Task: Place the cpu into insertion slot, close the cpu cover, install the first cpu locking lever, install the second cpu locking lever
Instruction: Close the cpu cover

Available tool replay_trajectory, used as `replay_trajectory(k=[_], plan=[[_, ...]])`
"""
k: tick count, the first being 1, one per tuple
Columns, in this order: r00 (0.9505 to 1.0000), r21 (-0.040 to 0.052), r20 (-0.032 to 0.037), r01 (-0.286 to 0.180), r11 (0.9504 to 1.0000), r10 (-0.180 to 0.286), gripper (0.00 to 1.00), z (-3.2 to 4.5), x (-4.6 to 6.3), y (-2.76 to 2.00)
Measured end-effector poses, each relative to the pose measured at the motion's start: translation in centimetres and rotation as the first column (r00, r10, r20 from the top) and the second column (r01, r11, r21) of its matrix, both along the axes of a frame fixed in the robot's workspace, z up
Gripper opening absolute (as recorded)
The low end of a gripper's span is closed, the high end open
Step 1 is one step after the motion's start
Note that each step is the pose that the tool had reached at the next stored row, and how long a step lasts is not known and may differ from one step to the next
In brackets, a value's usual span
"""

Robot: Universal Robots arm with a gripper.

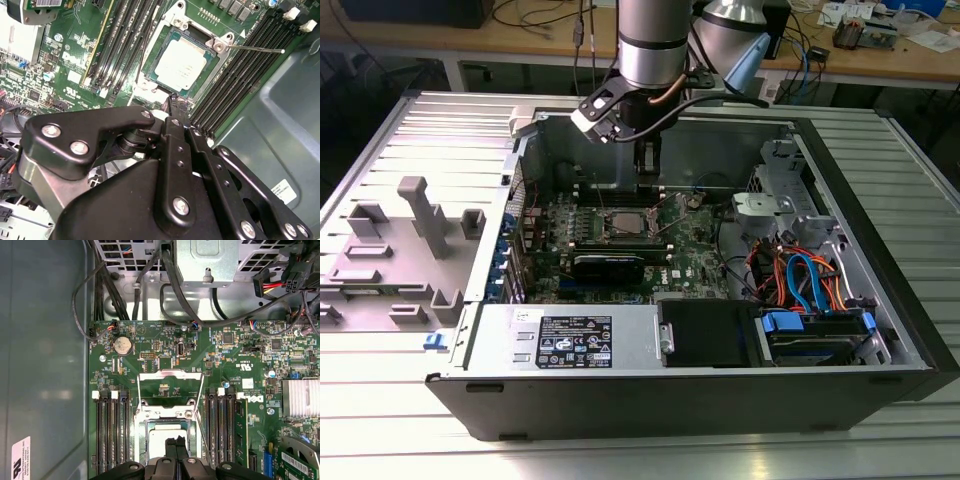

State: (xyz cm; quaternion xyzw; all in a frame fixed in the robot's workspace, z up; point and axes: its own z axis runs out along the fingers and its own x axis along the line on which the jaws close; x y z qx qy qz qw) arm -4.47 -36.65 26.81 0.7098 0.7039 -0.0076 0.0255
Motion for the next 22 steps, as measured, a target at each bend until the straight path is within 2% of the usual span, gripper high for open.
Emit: replay_trajectory(k=[3,9,22], plan=[[1.0000,-0.0002,-0.0001,0.000,1.0000,0.000,0.11,0.12,0.0,0.01],[1.0000,-0.0001,0.0000,0.000,1.0000,0.000,0.11,1.05,0.0,0.00],[1.0000,0.0000,0.0000,0.000,1.0000,0.000,0.11,1.11,0.1,0.00]])
